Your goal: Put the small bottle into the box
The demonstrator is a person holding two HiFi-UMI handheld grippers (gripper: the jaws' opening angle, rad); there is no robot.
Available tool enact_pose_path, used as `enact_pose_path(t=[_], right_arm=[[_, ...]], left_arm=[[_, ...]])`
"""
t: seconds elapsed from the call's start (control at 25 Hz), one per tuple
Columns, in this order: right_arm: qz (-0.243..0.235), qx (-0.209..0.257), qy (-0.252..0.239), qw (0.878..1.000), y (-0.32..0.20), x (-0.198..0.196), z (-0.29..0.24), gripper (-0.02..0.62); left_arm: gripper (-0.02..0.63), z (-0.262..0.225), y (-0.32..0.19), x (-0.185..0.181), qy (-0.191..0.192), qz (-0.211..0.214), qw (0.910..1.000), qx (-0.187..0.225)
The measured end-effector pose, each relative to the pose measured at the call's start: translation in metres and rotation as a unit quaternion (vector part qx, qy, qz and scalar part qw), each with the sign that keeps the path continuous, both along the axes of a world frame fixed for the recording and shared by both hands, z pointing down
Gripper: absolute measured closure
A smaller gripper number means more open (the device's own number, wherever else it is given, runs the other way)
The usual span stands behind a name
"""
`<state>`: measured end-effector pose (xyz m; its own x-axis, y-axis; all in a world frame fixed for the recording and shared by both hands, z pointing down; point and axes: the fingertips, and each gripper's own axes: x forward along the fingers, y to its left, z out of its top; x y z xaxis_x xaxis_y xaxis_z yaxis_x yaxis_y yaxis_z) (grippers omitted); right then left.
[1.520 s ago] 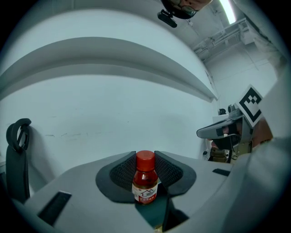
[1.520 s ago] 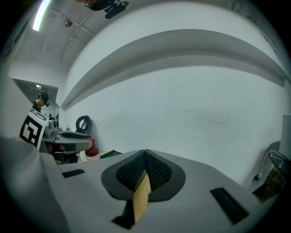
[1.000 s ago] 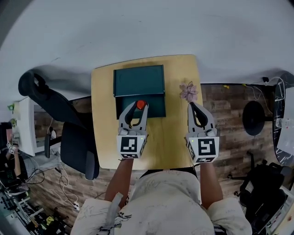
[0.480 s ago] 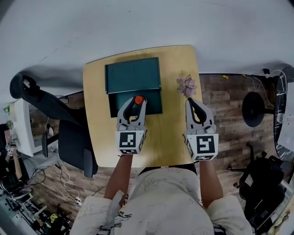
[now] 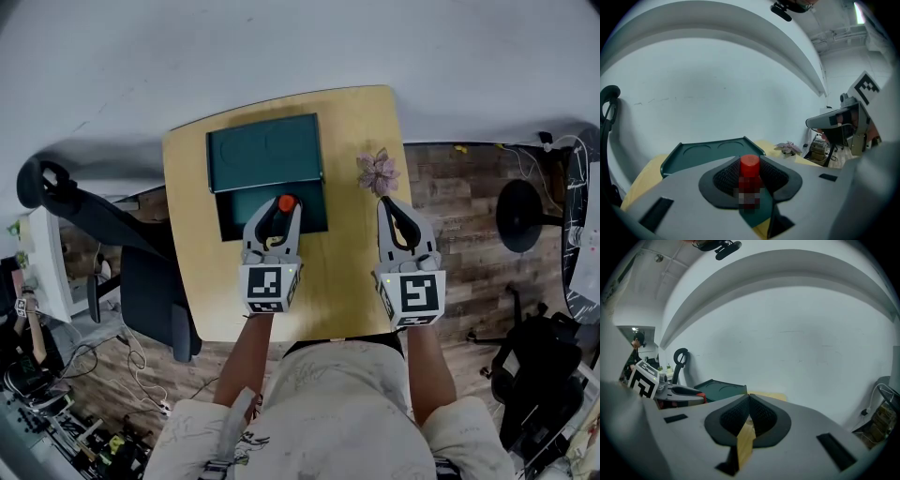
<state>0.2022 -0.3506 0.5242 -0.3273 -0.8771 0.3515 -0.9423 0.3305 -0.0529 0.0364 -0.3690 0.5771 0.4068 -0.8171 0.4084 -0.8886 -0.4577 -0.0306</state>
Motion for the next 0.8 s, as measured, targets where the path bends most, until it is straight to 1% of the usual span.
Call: enact_pose_path(t=[0.28,0.8], right_arm=[[0.000,-0.001,-0.004,1.000,0.000,0.001,0.002,0.580],[-0.005,-0.006,-0.002,1.000,0.006,-0.003,0.006,0.580]], left_arm=[[0.477,0.003,0.003,0.003,-0.004,0.005,1.0000,0.003],[0.475,0.006,0.014,0.000,-0.004,-0.004,1.0000,-0.003]])
